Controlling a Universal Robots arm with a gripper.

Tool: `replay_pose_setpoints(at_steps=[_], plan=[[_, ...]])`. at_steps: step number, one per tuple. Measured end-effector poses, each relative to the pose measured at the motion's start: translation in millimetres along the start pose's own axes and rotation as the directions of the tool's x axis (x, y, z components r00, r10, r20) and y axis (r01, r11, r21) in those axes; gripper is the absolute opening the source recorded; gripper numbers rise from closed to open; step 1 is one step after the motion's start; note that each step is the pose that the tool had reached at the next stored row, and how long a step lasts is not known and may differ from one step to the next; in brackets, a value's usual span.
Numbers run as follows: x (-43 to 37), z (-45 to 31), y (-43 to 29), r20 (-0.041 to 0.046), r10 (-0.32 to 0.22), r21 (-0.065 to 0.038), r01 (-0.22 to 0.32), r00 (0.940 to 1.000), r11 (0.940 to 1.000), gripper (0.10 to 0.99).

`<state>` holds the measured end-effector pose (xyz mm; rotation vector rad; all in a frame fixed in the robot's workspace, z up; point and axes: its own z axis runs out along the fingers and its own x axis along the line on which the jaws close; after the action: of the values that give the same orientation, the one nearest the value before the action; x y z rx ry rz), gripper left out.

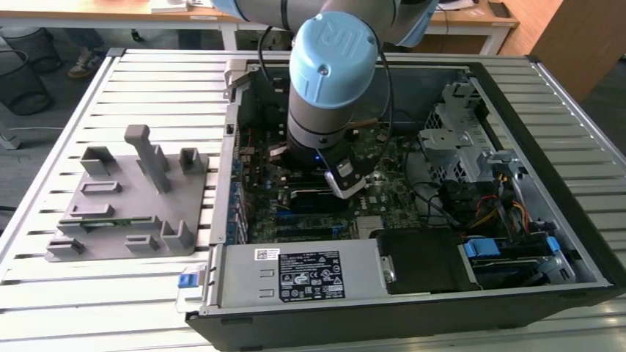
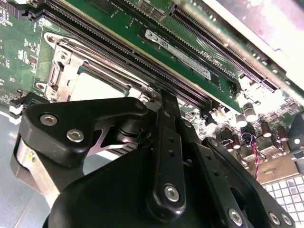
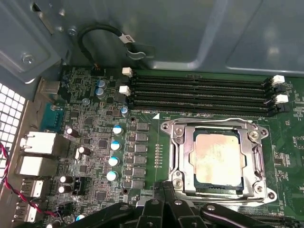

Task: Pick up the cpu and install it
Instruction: 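Install the second cpu locking lever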

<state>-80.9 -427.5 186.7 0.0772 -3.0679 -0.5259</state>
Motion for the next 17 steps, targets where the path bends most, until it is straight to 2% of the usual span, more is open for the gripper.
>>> replay_pose_setpoints(at_steps=[5,9,17], plan=[[0.1,-2.0,0.8,0.0001,0.0,-0.003,0.0,1.0,1.0,0.106],[0.2,-3.0,1.1,0.0003,0.0,-0.012,0.0,1.0,0.9999,0.106],[0.4,-16.6,5.9,0.0002,0.0,-0.013,0.0,1.0,0.9999,0.106]])
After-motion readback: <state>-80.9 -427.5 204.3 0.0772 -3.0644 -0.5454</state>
